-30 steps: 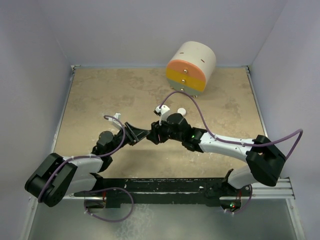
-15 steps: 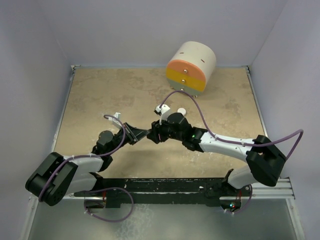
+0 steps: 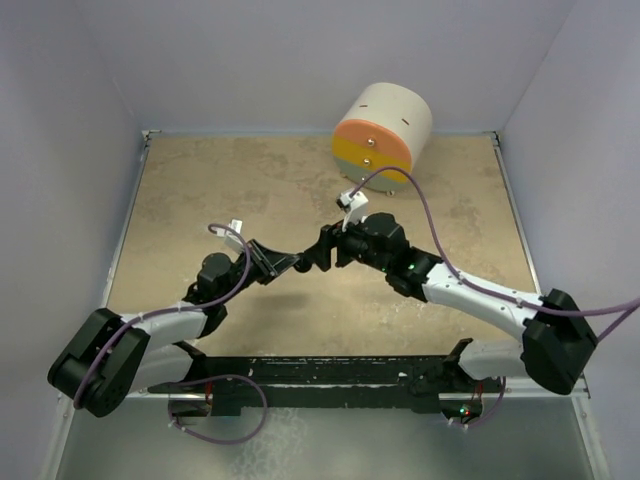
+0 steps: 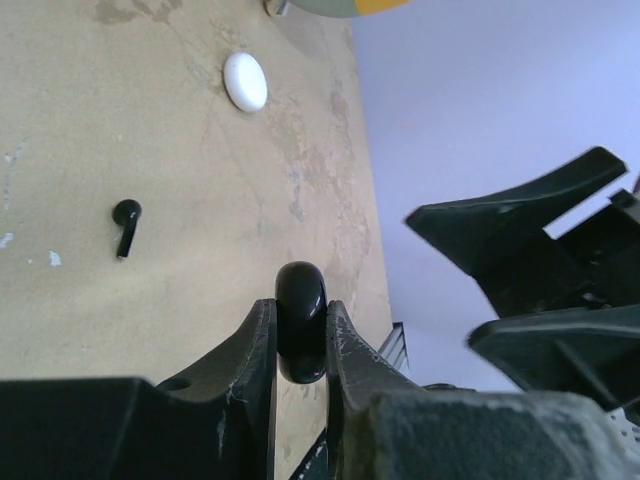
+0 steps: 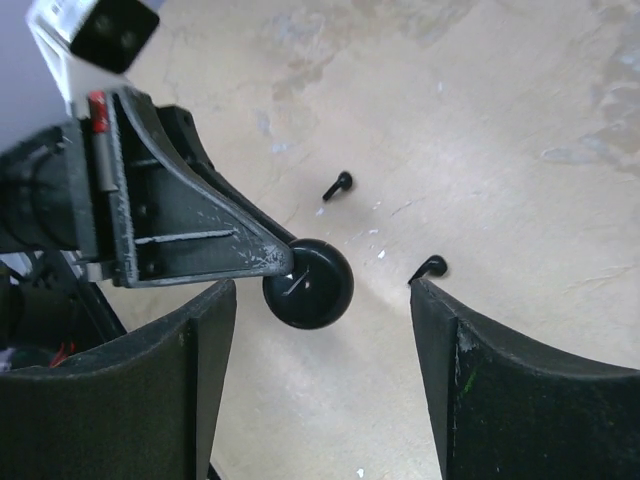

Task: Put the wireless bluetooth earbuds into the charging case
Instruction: Pick up the charging case at the center of the board, then open the charging case.

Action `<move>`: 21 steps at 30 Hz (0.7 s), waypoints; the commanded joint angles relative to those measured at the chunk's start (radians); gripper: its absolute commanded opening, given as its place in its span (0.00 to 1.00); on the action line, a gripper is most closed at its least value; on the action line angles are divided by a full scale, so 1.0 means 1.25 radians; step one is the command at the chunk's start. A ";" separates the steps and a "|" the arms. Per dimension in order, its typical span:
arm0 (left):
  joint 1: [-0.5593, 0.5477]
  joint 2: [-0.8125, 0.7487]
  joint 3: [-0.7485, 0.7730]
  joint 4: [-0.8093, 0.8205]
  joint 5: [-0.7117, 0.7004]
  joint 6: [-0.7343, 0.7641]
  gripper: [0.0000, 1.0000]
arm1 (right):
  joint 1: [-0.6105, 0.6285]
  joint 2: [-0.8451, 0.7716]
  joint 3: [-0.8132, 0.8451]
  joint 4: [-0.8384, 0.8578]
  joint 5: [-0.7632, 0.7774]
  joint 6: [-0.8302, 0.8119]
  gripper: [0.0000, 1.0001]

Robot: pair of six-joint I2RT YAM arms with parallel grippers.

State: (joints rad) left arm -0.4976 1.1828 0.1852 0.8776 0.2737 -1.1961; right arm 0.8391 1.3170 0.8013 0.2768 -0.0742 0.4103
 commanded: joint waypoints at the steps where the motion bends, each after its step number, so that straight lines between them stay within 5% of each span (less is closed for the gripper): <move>1: 0.009 -0.008 0.043 -0.044 -0.042 0.028 0.00 | -0.034 -0.078 -0.021 0.020 0.007 0.024 0.73; 21: 0.010 0.023 0.092 -0.034 -0.033 0.012 0.00 | -0.047 0.055 -0.026 0.041 -0.008 0.036 0.75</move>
State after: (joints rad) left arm -0.4911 1.2129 0.2584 0.7910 0.2306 -1.1854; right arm 0.7795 1.3594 0.7788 0.2726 -0.0715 0.4393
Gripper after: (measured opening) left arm 0.160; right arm 0.745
